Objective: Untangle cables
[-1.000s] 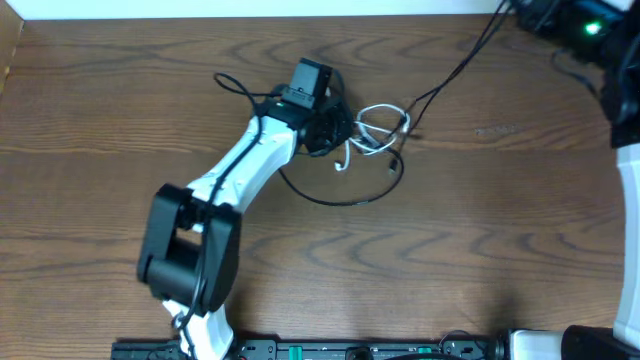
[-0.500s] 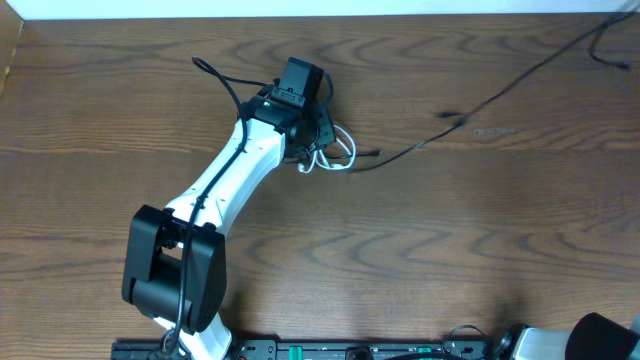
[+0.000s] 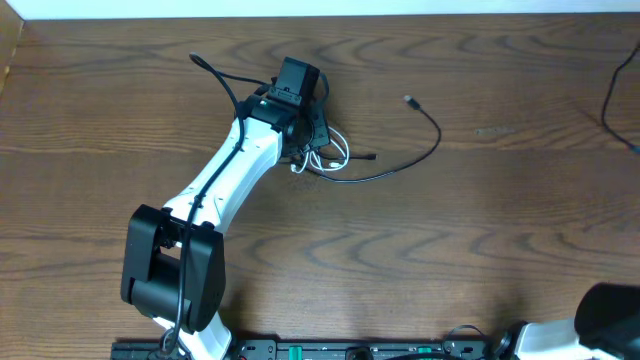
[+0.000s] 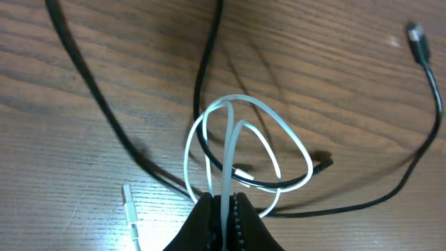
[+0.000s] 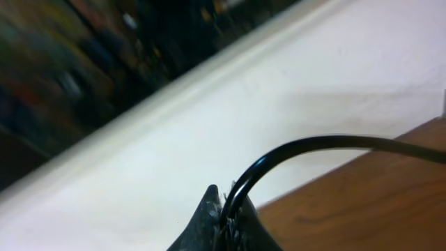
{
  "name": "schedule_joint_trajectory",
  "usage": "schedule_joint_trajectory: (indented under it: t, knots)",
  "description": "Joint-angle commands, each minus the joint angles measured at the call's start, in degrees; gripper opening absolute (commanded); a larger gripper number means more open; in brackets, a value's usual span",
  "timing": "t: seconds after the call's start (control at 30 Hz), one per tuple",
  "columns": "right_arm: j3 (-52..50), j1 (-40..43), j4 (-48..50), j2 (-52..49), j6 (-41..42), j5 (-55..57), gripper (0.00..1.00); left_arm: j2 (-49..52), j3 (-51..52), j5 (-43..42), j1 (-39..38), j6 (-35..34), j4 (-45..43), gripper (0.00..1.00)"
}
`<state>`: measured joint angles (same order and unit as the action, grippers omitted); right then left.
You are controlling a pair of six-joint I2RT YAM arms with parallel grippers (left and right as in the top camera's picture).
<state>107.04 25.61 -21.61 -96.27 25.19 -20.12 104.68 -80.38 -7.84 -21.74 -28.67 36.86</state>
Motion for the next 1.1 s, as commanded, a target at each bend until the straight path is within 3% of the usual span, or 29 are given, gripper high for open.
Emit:
schedule_joint_trajectory:
  t: [0.0,0.27,0.37,0.4,0.5,0.53,0.73,0.87,1.07]
  knots:
    - [0.7,-0.8,0.6,-3.6,-12.3,2.6,0.01,-1.4,-0.5,-1.6,0.3,1.7,0.3,0.07]
    - [0.7,-0.6,-0.5,-14.4,-13.1,6.7,0.01,-9.8,-0.5,-1.8,0.3,3.6,0.5,0.07]
    - [0.7,-0.5,-0.7,-21.0,-13.1,8.8,0.08,-13.9,-0.5,-1.7,0.5,3.7,2.5,0.07]
    - [0.7,-0.3,-1.6,-23.1,-13.1,8.8,0.25,-15.2,-0.5,-1.8,0.6,4.5,3.1,0.07]
    - [0.7,0.0,-4.5,-25.8,-11.9,7.9,0.95,-18.1,-0.5,-1.8,0.7,5.8,4.1,0.08]
    - [0.7,0.0,-5.7,-26.1,-11.4,7.4,0.99,-18.9,-0.5,-1.8,0.7,5.8,4.1,0.08]
    - [1.0,-0.4,-11.1,-24.3,-9.8,2.3,0.99,-21.8,-0.5,-2.7,2.1,5.9,2.5,0.07]
    - [1.0,-2.0,-18.4,-20.7,-10.2,-3.7,0.99,-21.9,-0.5,-10.1,3.1,5.9,-0.2,0.07]
    - [1.0,-7.6,-22.2,-17.1,-13.7,-24.7,0.99,-19.1,-0.5,-23.4,3.1,5.9,-5.2,0.07]
